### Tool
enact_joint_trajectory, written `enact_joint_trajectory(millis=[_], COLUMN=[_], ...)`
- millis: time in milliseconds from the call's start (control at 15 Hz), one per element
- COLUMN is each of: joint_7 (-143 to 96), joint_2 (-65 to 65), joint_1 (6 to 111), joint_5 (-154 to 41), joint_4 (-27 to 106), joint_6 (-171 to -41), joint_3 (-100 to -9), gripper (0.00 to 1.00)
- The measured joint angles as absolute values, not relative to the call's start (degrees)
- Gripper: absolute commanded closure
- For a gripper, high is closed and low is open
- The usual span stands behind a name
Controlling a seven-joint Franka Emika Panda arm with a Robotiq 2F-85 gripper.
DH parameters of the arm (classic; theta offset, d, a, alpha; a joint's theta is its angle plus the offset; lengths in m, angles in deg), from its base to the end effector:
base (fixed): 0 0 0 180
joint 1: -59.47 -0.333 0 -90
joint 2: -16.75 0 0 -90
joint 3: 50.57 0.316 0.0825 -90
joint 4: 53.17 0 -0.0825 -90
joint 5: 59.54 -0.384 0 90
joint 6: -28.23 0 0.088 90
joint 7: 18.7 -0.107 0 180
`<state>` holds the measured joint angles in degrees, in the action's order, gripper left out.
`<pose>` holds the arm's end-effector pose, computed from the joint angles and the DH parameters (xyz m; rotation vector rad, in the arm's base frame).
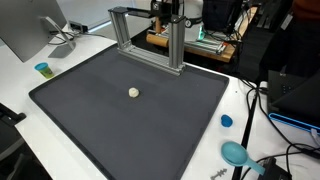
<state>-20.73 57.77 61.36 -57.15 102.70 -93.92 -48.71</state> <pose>0.3389 -0.0023 0.4441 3.0789 -0.0348 0.1969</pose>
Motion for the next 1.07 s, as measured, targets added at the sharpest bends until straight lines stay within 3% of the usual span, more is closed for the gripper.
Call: enact_joint_trajectory(millis=[533, 933, 1000, 1067], joint_7=[-21.4, -22.7, -23.1, -23.6], joint_2=[57.6, 48.8, 45.7, 42.4], joint_1=[61.4, 61.8, 61.8, 61.8], joint_5=[-57.0, -55.9, -55.6, -55.2], joint_4=[100.5, 86.5, 83.4, 80.3], joint_6=[-97.2, -97.8, -97.2, -96.2], joint_3=[-48.7, -46.7, -46.1, -45.5], gripper=[0.79, 0.79, 0.54, 0.54])
